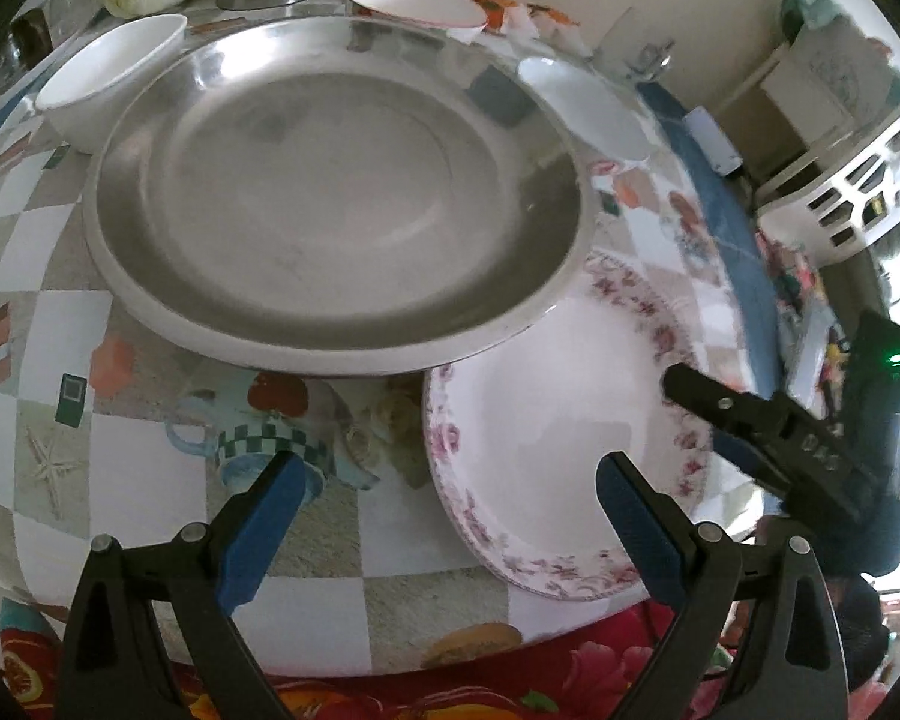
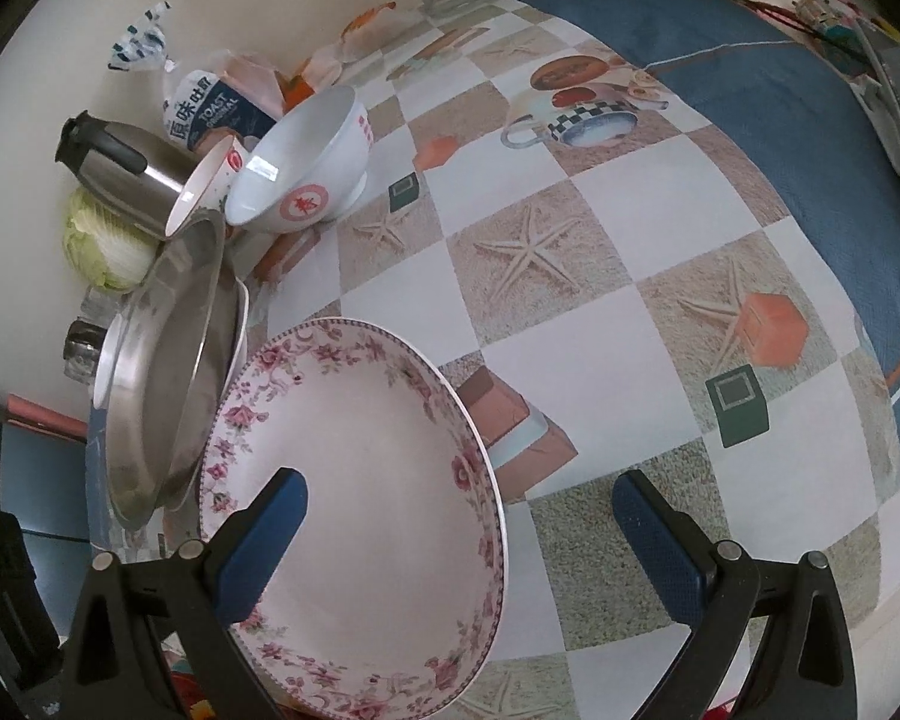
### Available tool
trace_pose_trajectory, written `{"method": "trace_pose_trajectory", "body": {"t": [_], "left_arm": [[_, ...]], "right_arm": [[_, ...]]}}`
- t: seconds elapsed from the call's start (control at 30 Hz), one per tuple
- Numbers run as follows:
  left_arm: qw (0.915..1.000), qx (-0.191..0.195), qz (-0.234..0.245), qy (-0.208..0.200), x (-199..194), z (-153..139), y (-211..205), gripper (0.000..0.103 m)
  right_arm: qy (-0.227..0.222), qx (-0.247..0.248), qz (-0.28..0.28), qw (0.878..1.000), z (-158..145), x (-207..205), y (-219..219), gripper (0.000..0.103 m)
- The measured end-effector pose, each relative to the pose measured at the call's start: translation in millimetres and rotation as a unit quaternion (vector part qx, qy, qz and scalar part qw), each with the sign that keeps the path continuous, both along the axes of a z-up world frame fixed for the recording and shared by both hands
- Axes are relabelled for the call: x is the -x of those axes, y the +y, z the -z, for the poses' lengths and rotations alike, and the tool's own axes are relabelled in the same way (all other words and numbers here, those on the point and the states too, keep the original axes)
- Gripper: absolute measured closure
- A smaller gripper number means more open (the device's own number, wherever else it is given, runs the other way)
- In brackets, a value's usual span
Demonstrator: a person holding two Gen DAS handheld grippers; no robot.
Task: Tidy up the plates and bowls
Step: 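Move both tools to the pink-floral plate rim and close on it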
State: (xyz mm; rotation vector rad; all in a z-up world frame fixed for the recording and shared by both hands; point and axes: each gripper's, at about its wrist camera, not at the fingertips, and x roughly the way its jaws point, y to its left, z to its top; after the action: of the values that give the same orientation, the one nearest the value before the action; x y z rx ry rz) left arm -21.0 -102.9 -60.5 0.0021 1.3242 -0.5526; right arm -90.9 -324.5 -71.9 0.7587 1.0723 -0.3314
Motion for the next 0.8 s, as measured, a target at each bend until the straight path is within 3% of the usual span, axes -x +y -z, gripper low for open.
{"method": "trace_pose_trajectory", "body": {"t": [0.13,0.3,0.37,0.43,0.47,0.8], "left_arm": [[0.9998,-0.013,-0.011,0.005,-4.1,8.2,-2.0,0.005],[0.9995,0.005,-0.016,0.026,-5.9,15.8,-4.0,0.005],[0.9996,0.001,-0.017,0.024,-6.2,17.2,-5.5,0.005],[0.9996,-0.001,-0.017,0.022,-6.4,18.2,-12.4,0.005],[0.9996,-0.002,-0.017,0.023,-6.3,18.8,-14.8,0.005],[0.9991,-0.009,-0.035,0.022,-12.3,27.4,-26.0,0.006]], "right_arm": [[0.006,0.014,0.006,1.000,-1.1,0.3,-1.6,0.012],[0.010,0.019,0.005,1.000,-1.4,1.9,-2.4,0.014],[0.012,0.026,0.002,1.000,-2.0,1.0,-1.9,0.020],[0.005,0.016,0.007,1.000,-2.0,2.5,-4.7,0.035],[0.002,0.010,0.010,1.000,-1.5,3.7,-6.3,0.038],[-0.017,-0.016,0.018,1.000,-0.3,11.7,-13.5,0.040]]}}
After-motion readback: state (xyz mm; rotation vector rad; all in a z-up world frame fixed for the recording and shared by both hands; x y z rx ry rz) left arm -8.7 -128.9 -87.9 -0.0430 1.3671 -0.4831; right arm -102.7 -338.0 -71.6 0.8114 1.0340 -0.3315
